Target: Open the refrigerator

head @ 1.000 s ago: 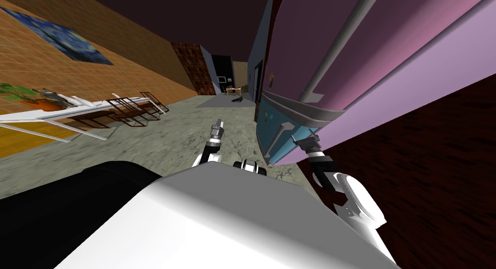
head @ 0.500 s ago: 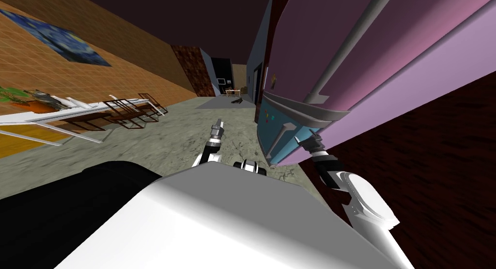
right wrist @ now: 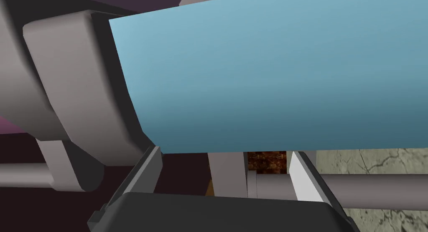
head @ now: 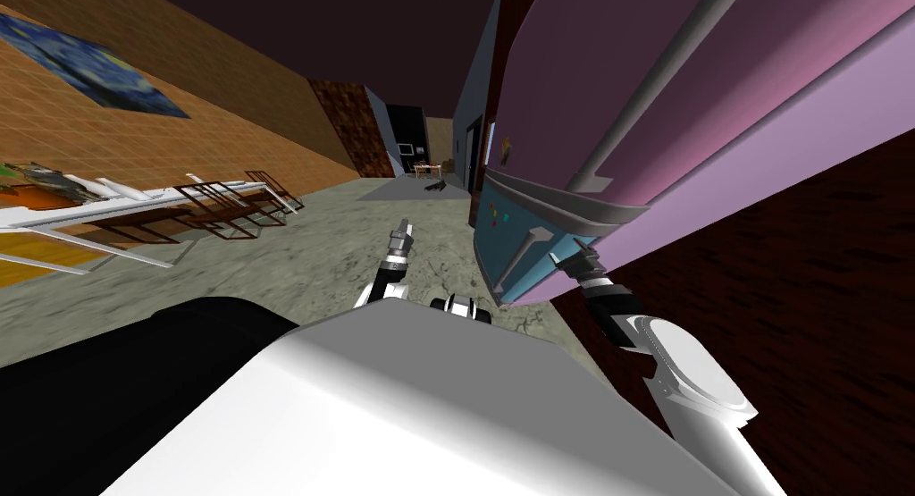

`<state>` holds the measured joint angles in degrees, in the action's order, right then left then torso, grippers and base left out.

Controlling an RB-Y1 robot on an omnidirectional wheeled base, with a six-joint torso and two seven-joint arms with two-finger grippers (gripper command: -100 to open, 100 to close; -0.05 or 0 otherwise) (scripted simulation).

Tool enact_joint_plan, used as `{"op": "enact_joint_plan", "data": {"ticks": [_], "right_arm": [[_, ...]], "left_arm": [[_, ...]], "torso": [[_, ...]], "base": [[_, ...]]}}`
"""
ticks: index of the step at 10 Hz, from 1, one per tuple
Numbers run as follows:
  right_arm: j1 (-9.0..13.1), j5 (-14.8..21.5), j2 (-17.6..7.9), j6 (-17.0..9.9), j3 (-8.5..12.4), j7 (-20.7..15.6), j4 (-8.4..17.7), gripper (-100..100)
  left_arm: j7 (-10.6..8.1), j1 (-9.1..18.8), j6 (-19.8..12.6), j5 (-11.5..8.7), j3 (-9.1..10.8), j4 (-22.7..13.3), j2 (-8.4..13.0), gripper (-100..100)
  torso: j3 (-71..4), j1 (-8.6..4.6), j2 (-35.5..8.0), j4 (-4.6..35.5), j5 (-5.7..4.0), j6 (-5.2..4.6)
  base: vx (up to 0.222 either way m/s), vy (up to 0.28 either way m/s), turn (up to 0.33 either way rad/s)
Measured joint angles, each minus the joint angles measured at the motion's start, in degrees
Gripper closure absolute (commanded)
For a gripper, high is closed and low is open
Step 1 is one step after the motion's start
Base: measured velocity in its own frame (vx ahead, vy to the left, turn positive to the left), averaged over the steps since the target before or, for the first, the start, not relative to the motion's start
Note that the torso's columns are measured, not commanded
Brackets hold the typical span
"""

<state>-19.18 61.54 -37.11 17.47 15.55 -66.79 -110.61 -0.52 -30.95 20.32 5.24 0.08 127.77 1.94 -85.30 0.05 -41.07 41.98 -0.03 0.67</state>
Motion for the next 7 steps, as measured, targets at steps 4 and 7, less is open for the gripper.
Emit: {"op": "enact_joint_plan", "data": {"ticks": [4, 7], "right_arm": [[-0.6, -0.1, -0.3, -1.0, 0.8, 0.3, 0.5, 100], [-1.0, -0.1, -0.6, -2.7, 1.8, 0.5, 1.3, 100]], "left_arm": [[0.00, 0.0, 0.0, 0.0, -0.03, 0.0, 0.0, 0], [0.00, 0.0, 0.0, 0.0, -0.03, 0.0, 0.0, 0]], "torso": [[0.6, 0.63, -1.0, 0.2, 0.25, -0.51], [0.7, 0.10, -1.2, 0.3, 0.06, -0.48]], "base": [[0.024, 0.183, -0.055], [0.003, 0.302, -0.052]]}}
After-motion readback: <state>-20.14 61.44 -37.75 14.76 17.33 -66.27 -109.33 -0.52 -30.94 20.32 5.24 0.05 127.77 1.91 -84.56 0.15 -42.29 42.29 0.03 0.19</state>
